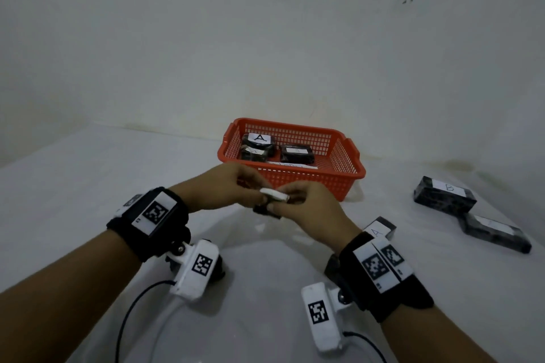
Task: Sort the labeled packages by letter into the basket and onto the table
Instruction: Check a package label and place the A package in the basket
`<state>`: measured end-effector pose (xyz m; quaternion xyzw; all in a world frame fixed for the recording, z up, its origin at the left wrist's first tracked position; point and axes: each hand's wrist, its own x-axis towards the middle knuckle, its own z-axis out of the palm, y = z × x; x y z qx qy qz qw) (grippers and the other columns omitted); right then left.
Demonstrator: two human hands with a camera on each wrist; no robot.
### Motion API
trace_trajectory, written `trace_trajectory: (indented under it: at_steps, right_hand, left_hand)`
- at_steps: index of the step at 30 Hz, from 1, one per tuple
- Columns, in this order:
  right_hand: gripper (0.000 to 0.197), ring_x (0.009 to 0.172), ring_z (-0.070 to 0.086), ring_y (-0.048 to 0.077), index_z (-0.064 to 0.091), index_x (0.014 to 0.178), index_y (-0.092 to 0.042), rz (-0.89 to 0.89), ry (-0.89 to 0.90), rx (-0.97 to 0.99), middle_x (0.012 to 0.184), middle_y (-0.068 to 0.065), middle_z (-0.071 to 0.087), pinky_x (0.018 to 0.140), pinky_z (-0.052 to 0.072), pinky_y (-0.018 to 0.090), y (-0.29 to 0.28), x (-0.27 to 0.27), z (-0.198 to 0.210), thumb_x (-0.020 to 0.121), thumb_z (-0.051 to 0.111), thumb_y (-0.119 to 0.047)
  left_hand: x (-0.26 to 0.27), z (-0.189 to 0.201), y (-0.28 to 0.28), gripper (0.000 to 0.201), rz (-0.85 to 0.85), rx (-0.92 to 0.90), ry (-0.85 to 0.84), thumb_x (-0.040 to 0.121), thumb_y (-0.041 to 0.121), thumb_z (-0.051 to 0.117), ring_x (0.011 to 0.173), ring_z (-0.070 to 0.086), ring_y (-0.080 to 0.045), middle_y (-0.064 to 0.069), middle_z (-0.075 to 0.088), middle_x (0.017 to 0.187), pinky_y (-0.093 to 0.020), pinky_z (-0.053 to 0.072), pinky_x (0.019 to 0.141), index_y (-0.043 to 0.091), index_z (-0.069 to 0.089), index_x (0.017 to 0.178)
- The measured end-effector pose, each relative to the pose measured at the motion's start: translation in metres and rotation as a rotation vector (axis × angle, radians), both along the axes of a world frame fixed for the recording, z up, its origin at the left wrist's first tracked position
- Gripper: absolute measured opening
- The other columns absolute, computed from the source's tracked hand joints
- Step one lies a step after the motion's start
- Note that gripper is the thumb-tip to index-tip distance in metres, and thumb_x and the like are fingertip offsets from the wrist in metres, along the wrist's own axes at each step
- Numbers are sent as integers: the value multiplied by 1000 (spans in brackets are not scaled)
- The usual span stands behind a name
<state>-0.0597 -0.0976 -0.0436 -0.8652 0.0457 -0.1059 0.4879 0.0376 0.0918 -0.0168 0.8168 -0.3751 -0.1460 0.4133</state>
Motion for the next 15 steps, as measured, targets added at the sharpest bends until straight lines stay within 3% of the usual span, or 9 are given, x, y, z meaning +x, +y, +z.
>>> trace_trajectory:
  at_steps: [2, 4, 7, 15]
  right_hand:
    - [28, 95, 75, 11, 77, 108, -19, -14, -78, 86, 100, -4, 80, 87, 60, 30, 1, 9, 3, 82, 86, -27]
    - [23, 96, 76, 12, 78, 107, -20, -18, -131, 151, 101, -2, 80, 91, 62, 37, 5, 16, 4, 84, 84, -23]
    - [22, 97, 77, 16, 77, 110, -15, -5, -167, 254, 102, 3, 80, 90, 64, 36, 11, 26, 5, 88, 81, -15]
    - [23, 97, 78, 19, 76, 113, -1, 56, -232, 411, 105, 13, 80, 83, 62, 26, 25, 38, 1, 91, 75, -5]
  left_hand:
    - [1, 1, 3, 18, 63, -138, 68, 91, 12, 72, 93, 74, -13, -2, 78, 100, -20, 60, 80, 15, 76, 108]
    - [2, -1, 5, 21, 90, -240, 154, 93, 10, 69, 97, 75, -17, -5, 78, 104, -26, 61, 83, 12, 75, 112]
    - [3, -7, 6, 24, 121, -345, 196, 93, 8, 69, 100, 76, -22, -8, 78, 106, -34, 62, 87, 10, 73, 117]
    - [5, -20, 16, 22, 236, -493, 204, 94, 14, 68, 97, 76, -22, -7, 79, 103, -37, 62, 84, 10, 75, 115]
